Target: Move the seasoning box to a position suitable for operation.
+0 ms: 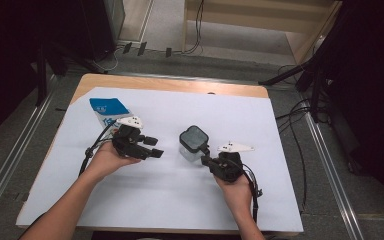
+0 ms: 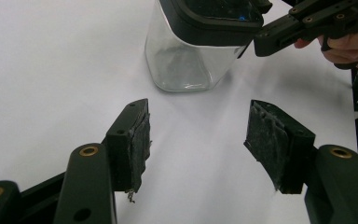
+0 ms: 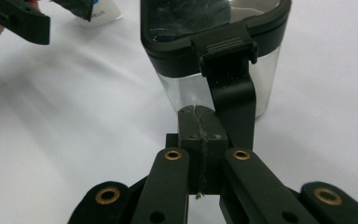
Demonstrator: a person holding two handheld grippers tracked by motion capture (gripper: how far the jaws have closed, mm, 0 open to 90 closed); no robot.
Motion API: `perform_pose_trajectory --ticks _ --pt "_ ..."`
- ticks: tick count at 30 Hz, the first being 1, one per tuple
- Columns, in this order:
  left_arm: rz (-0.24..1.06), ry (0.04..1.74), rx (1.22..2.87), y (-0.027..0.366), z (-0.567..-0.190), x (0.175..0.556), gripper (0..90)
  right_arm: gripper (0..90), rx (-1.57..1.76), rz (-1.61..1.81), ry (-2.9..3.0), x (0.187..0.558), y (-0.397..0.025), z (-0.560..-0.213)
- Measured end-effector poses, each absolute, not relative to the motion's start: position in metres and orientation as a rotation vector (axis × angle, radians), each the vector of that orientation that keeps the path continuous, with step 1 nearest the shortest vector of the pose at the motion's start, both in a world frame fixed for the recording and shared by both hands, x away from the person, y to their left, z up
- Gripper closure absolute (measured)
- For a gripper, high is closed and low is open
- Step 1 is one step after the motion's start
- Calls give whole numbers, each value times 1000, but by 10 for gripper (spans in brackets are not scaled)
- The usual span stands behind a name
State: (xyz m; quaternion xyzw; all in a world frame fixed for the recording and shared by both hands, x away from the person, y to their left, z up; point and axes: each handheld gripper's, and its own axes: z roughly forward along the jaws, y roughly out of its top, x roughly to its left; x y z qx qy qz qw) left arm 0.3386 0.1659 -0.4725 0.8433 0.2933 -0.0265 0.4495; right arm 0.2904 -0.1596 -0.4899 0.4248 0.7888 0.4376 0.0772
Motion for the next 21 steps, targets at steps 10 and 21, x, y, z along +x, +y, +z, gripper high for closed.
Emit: perform_pose_trajectory --ticks 10,21 --pt "-66 719 2088 164 -473 338 412 900 1291 1293 2331 298 -169 -489" --pt "-68 716 2104 163 -473 336 413 900 1313 1265 2301 310 -175 -489"
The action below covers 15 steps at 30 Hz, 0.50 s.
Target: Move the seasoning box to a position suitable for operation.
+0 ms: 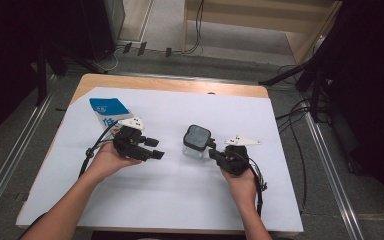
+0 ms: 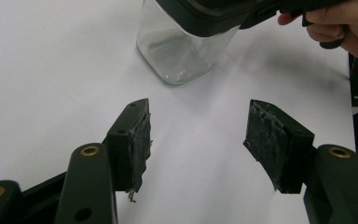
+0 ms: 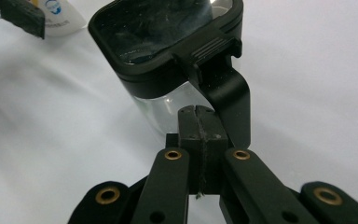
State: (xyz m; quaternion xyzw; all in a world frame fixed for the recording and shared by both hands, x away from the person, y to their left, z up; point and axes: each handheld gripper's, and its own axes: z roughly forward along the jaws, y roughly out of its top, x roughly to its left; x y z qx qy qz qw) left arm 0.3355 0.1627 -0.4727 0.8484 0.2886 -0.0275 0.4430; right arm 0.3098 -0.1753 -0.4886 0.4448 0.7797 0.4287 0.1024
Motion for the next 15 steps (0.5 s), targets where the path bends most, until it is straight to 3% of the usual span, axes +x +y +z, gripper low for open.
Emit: perform_pose_trajectory --ticks 15 --pt "-73 718 2093 163 -474 330 411 900 1339 1256 2264 330 -181 -489"
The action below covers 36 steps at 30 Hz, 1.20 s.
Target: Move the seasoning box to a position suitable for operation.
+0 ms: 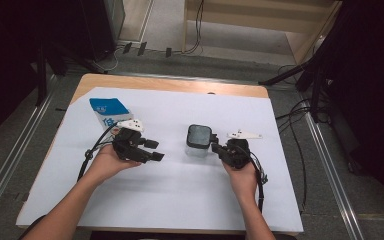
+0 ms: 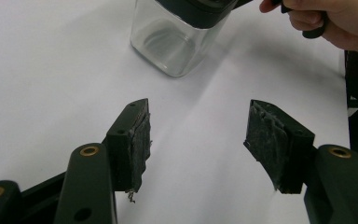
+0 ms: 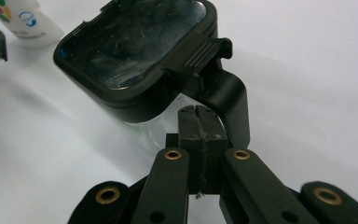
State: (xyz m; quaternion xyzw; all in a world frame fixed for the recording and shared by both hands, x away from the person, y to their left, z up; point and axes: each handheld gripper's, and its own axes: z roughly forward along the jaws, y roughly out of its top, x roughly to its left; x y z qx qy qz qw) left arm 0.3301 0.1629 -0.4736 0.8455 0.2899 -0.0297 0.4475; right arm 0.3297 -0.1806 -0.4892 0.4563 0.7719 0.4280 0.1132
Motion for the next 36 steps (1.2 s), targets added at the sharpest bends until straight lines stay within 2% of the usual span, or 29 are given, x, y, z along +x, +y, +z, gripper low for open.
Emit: perform_pose_trajectory --ticks 15,22,26,30,33,35,36 --pt "-20 691 2079 162 -475 324 418 900 1347 1256 2269 344 -181 -489" --pt "27 677 2079 155 -474 324 436 881 1312 1224 2311 337 -183 -486" --pt "9 675 2070 151 -470 330 408 821 1280 1222 2322 330 -189 -480" --pt "-25 678 2079 142 -466 339 371 685 1233 1243 2340 330 -199 -477" --pt "-26 679 2095 138 -464 343 329 665 1239 1255 2334 329 -204 -476" --pt "-39 679 2091 135 -461 347 280 607 1242 1308 2301 328 -210 -474" --pt "-49 686 2095 134 -460 350 280 607 1242 1308 2301 328 -210 -474"
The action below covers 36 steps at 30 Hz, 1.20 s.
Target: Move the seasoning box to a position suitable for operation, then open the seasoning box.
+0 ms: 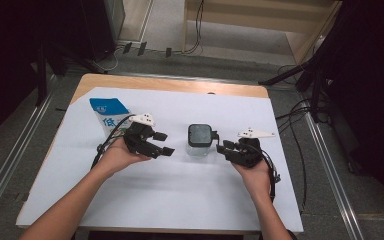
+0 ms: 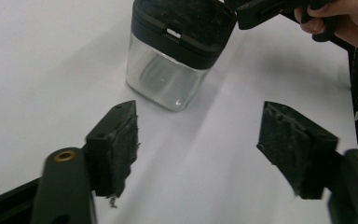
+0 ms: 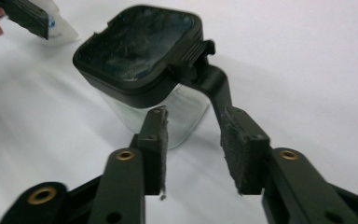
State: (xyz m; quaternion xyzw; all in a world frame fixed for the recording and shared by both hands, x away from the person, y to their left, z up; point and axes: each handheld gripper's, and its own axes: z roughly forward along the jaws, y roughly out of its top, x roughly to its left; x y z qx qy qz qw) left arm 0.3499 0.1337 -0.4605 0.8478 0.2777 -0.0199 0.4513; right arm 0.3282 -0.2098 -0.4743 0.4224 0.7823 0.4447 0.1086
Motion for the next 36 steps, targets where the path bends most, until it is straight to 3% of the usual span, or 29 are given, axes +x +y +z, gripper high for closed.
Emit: perform_pose_trajectory --ticks 4,12,19,22,30,36 --pt "-100 653 2110 129 -455 361 230 600 1325 1353 2291 332 -216 -472" --pt "-34 589 2150 122 -448 368 275 660 1305 1313 2267 334 -218 -471" --pt "-35 531 2127 118 -436 376 249 824 1303 1340 2239 336 -218 -466" --pt "-51 537 2148 116 -443 380 184 887 1328 1348 2231 340 -219 -467" --pt "-71 522 2162 111 -456 388 167 900 1341 1334 2240 345 -218 -467" --pt "-39 459 2188 105 -453 388 82 900 1352 1326 2247 349 -215 -469"
